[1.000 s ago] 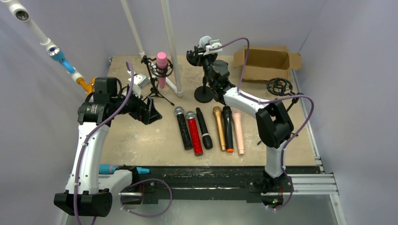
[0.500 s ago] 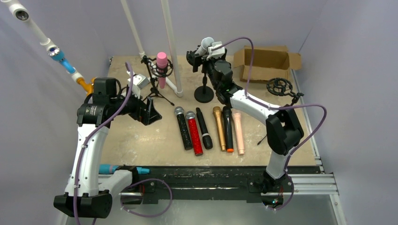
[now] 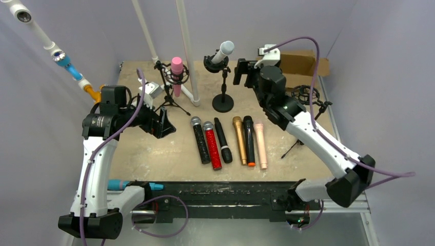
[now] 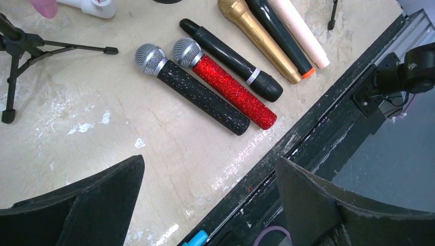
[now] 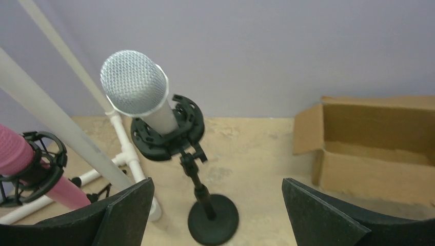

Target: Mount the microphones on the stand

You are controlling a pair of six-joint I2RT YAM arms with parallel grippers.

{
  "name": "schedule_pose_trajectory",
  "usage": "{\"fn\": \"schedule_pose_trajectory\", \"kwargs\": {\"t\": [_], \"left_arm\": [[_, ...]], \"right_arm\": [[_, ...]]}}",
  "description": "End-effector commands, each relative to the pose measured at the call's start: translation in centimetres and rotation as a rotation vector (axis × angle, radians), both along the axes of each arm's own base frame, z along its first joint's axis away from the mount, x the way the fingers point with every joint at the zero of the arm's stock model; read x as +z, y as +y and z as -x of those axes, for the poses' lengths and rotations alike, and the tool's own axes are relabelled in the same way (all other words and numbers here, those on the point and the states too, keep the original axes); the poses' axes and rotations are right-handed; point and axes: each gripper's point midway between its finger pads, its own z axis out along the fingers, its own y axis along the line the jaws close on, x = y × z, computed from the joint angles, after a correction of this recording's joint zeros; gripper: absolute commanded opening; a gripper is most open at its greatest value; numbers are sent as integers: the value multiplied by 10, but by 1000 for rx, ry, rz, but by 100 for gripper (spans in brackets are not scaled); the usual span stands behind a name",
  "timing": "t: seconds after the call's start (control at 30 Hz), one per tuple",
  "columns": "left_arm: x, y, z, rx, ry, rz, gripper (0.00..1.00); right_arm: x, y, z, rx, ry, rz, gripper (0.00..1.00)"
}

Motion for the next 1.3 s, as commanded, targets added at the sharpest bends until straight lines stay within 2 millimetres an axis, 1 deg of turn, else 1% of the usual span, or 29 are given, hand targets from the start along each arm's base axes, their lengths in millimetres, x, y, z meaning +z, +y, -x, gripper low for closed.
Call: {"fn": "schedule_pose_trajectory", "kwargs": {"t": [0.0,0.07,0.13,0.2,0.23,0.33,0.43,0.5,0.6,0.7,0.77,0.87,1.07,1.2,1.27], "left_arm": [[13,0,1,-14,-42,-9,100],[13,-1,2,-18,-40,-6,100],[12,-2,2,-24,-30,2,100],[11,-3,3,-26,-18,6,100],[10,-3,4,-28,-13,9,100],[13,-3,5,-30,-16,8,100],[15,-2,7,-31,-23,0,100],[16,-2,7,-31,-28,-1,100],[15,-2,9,-32,-24,1,100],[14,-2,10,-34,-23,-1,100],[13,-1,11,-34,-28,-10,100],[12,0,11,-35,-37,-19,100],[11,1,10,-41,-39,-28,100],[9,2,8,-45,-36,-39,100],[6,3,7,-44,-32,-46,100]], "right_arm": [[-6,-61,50,-183,154,66,99],[-2,-87,72,-250,187,64,99],[-5,-111,92,-316,220,78,99],[-14,-129,109,-364,257,85,99],[-25,-137,116,-390,291,98,99],[-52,-156,137,-455,378,133,99],[-72,-170,156,-503,434,121,99],[-78,-179,165,-526,441,118,99],[-80,-193,175,-578,423,94,99],[-84,-203,181,-625,416,97,99],[-91,-212,183,-670,411,133,99],[-101,-224,182,-750,389,186,96],[-115,-231,162,-864,320,230,88],[-117,-248,157,-980,243,261,86],[-116,-257,151,-1009,220,254,84]]}}
